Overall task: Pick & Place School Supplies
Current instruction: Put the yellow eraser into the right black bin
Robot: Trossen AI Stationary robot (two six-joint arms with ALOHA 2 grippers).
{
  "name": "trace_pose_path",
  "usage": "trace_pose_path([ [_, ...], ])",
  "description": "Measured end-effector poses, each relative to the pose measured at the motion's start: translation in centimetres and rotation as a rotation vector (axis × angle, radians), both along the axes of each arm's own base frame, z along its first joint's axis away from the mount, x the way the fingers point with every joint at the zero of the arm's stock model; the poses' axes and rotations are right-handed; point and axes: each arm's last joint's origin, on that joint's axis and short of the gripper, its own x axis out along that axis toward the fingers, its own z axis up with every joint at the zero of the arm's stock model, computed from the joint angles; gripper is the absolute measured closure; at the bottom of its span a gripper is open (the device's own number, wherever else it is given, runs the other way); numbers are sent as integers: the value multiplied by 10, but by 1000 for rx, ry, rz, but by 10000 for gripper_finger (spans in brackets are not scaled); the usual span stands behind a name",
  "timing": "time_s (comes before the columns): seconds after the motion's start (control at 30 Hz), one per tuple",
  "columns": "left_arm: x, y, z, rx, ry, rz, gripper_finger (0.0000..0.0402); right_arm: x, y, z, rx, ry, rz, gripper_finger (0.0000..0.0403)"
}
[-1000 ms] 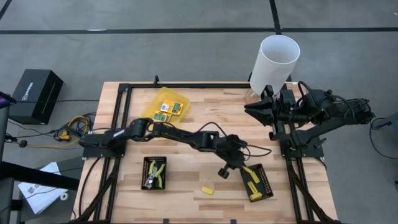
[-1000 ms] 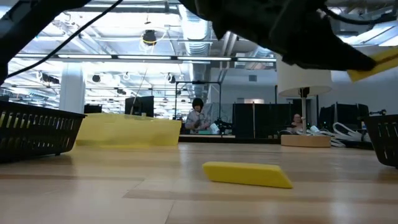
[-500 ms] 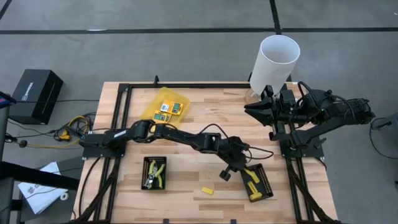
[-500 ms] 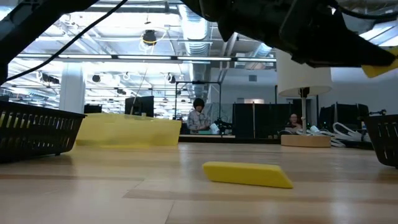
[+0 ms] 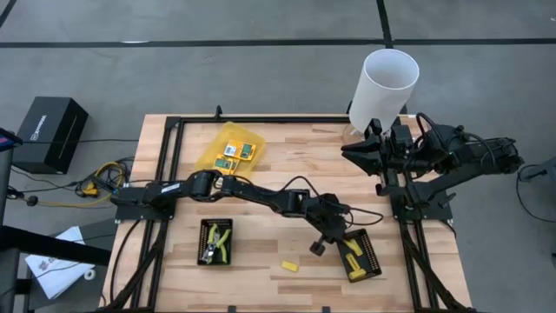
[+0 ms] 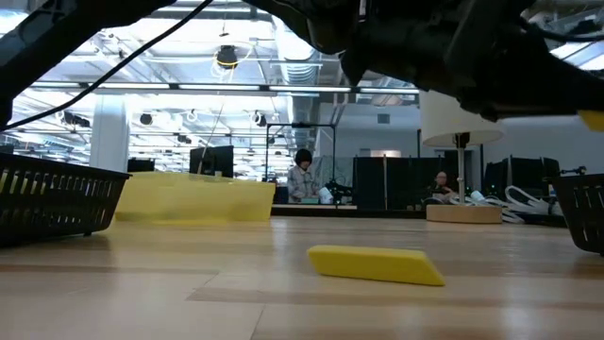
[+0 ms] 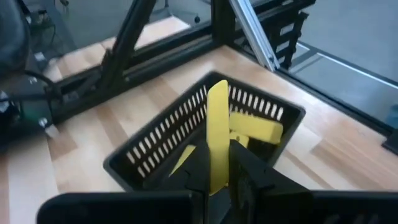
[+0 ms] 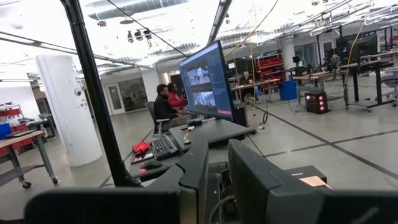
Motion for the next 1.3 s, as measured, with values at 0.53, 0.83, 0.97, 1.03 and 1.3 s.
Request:
trace_pose_path([
  [0.53,4,2,1,-19,-50,-6,308,0,0,0,0,2,-2,347],
  [0.83,4,2,2,-22,-65,-7,246,0,0,0,0,2,-3,347],
  [0.97,2,2,0,-40,-14,11,253,0,0,0,0,2,-3,347],
  [1.03,-2,3,1,-25,47,12,261,0,0,0,0,2,-3,347],
  [1.3,-42,19,41,117,320,52,288,0,1,0,-26,-2,-3,347],
])
